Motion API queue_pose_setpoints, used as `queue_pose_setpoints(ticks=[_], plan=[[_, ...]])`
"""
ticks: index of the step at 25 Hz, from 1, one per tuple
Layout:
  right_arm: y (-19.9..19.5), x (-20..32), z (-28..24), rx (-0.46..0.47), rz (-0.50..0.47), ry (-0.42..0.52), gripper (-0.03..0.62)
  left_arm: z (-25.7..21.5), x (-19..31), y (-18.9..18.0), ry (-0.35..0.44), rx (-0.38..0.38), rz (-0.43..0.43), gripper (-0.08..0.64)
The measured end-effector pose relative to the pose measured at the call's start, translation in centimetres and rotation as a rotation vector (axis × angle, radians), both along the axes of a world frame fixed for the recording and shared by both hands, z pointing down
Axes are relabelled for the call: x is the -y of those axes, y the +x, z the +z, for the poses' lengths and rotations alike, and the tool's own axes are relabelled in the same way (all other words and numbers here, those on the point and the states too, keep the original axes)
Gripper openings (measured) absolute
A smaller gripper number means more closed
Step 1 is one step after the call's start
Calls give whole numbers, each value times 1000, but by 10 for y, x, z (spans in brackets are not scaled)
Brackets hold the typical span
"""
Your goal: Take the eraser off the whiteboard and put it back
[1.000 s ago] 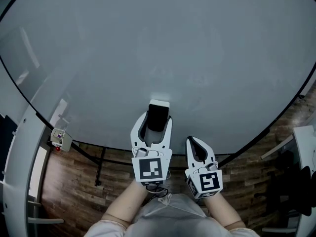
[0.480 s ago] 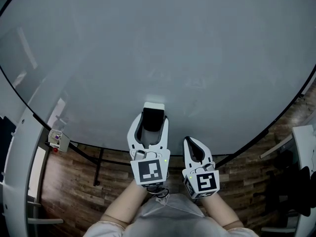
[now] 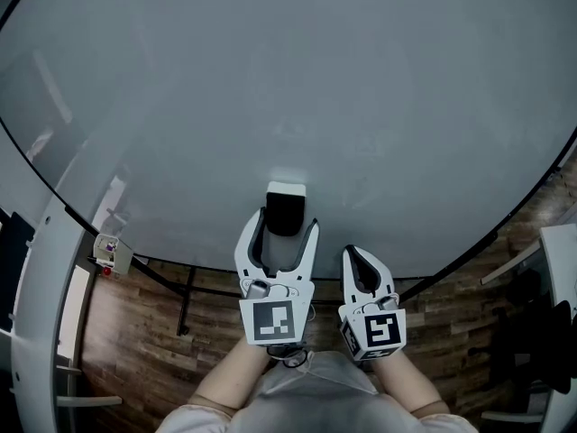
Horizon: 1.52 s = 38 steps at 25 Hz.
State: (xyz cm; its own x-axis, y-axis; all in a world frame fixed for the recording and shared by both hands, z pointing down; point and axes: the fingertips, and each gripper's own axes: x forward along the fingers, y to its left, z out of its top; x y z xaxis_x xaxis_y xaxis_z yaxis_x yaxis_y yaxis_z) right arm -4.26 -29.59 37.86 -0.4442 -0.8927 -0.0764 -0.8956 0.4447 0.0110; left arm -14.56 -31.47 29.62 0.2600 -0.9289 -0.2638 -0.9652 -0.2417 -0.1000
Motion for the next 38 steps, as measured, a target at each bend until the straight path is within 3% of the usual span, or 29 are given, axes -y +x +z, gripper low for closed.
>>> queue_pose_setpoints(ticks=[5, 9, 13, 17, 24, 38], plan=[[1, 0, 14, 21, 2, -61, 26, 11, -17, -9, -11, -24, -14, 313], [2, 0, 23, 32, 6, -100, 26, 37, -31, -9, -59, 42, -8, 302], [-1, -1, 31, 41, 5, -121, 26, 72, -32, -14, -142, 55, -34, 116], [-8, -5, 39, 41, -5, -143, 26, 109, -29, -21, -228, 46, -26, 37], [-12, -15, 47, 54, -20, -140, 26, 135, -34, -23, -307, 61, 5, 17], [-22, -24, 46, -10, -63, -111, 26, 129, -36, -9, -294, 67, 63, 17]])
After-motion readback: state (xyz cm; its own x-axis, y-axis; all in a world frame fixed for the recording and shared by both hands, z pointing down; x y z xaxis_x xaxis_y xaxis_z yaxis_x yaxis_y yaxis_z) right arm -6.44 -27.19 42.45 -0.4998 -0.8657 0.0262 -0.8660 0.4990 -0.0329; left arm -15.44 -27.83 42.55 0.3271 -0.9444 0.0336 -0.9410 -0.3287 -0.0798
